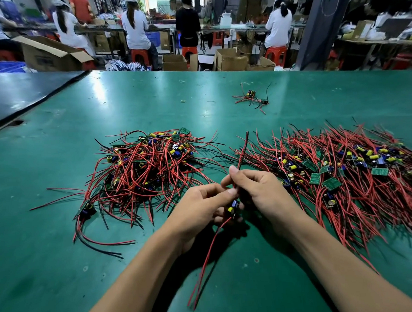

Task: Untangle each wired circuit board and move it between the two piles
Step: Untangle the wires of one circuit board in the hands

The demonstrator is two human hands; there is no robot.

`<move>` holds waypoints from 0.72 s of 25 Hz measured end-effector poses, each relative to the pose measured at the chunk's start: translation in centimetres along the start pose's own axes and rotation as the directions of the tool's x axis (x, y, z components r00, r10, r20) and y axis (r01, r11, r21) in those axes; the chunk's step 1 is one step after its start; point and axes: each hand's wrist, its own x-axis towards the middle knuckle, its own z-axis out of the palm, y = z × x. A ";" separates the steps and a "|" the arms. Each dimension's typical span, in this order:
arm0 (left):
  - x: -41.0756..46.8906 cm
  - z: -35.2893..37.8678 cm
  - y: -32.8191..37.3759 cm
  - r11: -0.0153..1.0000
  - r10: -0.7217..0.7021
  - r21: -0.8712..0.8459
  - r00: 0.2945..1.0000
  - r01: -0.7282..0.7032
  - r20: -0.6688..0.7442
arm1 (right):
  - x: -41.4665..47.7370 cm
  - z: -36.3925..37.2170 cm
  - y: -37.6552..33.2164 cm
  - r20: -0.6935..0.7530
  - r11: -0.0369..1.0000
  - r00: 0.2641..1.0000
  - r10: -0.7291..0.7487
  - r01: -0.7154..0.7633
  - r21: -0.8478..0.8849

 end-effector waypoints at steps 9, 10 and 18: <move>-0.1 0.2 -0.1 0.996 0.056 0.078 0.995 -0.049 -0.084 | 0.1 0.1 1.0 0.096 0.982 0.995 0.036 -0.018 -0.186; -0.1 0.1 -0.1 0.996 0.054 0.080 0.996 -0.048 -0.072 | 0.3 -0.2 0.9 0.105 0.974 0.994 0.032 -0.008 -0.226; -0.5 -0.1 0.3 0.994 0.021 0.106 1.000 -0.023 0.018 | 1.8 -2.8 1.0 -0.121 0.874 0.979 -0.165 0.088 -0.478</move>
